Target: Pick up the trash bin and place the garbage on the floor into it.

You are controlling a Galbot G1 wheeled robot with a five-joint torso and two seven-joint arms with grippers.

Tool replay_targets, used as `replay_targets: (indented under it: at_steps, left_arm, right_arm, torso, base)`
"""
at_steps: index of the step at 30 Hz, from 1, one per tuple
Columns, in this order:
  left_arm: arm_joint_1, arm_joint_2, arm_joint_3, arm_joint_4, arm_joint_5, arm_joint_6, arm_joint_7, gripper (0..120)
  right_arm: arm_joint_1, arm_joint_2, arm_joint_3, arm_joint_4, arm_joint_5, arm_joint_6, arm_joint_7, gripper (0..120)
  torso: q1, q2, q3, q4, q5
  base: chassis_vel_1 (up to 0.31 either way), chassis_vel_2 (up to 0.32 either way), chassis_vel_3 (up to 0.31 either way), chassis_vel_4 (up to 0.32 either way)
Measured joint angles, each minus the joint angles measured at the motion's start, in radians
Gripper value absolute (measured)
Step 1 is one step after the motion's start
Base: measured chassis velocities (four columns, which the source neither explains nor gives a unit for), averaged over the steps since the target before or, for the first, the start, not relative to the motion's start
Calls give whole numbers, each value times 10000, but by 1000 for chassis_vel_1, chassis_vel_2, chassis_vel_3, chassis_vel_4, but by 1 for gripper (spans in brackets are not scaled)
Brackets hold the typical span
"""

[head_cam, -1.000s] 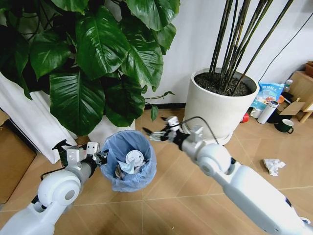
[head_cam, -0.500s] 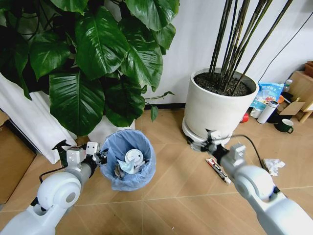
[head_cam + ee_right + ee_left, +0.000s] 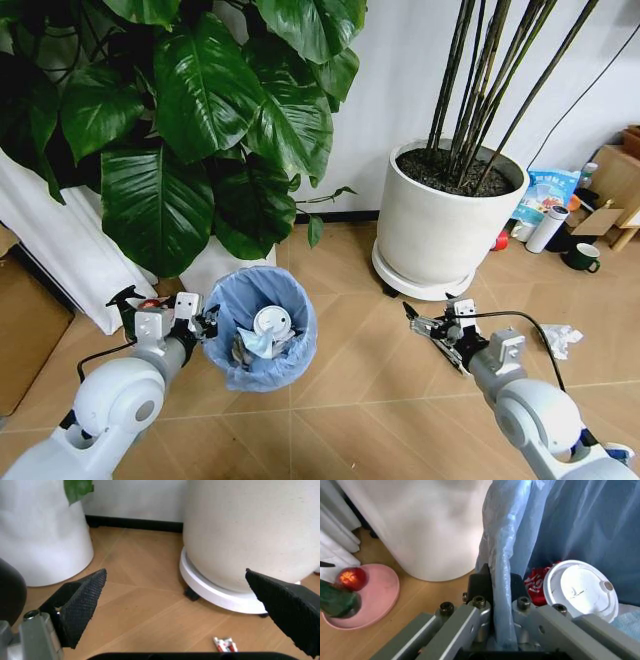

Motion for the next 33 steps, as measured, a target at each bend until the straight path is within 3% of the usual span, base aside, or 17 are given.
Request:
replay_targets:
  at_steps: [33]
  left_arm:
    - [731,-311,-147,-437,366,-123,7,0]
  right_arm:
    - [-328,151,623,-23,-224,369,-159,100]
  torso:
    - [-1,0,1,-3,-2]
  base:
    - [-157,-162,158,157]
